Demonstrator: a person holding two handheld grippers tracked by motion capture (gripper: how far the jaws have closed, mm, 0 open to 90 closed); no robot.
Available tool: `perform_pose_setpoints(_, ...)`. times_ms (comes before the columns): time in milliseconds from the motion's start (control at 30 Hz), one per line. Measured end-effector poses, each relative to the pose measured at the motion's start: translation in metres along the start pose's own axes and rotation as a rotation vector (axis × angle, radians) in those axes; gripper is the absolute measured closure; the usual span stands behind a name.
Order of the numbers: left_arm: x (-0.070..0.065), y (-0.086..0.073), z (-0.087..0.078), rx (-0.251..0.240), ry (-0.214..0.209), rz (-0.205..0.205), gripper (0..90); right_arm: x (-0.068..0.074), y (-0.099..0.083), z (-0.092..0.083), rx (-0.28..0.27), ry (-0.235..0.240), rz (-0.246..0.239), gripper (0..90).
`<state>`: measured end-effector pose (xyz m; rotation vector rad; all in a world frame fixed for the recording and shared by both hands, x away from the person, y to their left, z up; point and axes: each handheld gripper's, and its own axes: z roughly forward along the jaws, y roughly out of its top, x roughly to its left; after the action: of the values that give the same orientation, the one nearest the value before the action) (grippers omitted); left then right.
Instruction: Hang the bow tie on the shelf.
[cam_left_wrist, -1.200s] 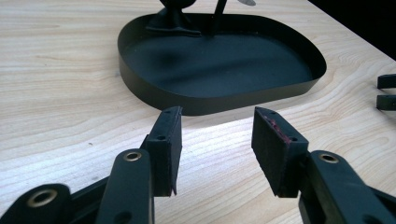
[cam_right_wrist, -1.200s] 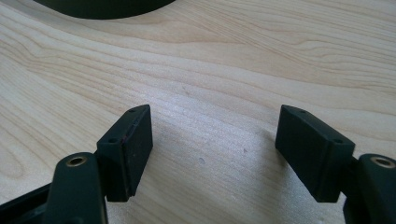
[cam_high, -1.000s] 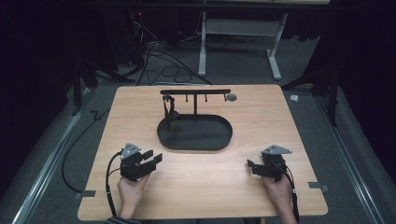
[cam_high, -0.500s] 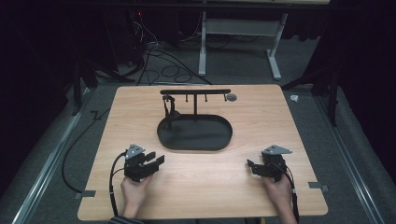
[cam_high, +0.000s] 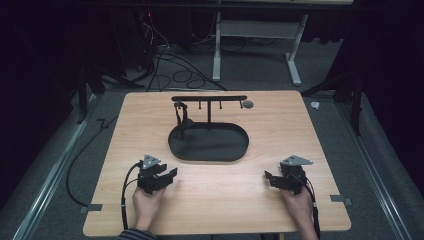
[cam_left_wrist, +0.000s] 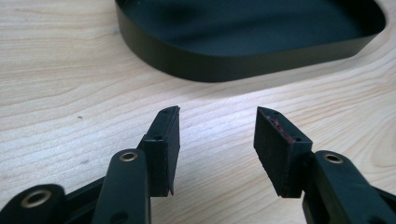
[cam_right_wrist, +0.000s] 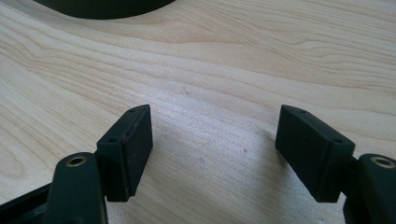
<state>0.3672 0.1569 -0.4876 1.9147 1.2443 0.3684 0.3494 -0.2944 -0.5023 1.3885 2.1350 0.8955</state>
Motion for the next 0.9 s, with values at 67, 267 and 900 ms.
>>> perform_pose_setpoints(67, 0.000, 0.000, 0.003, 0.007, 0.010, 0.007, 50.8, 0.000, 0.000, 0.000, 0.000, 0.000, 0.000, 28.7)
perform_pose_setpoints(267, 0.001, -0.002, 0.011, 0.024, 0.036, 0.027, 49.5, 0.000, 0.000, 0.000, 0.000, 0.000, 0.000, 28.7)
perform_pose_setpoints(900, -0.004, -0.008, 0.022, 0.018, 0.122, 0.106, 42.2, 0.000, 0.000, 0.000, -0.001, 0.000, 0.000, 28.7)
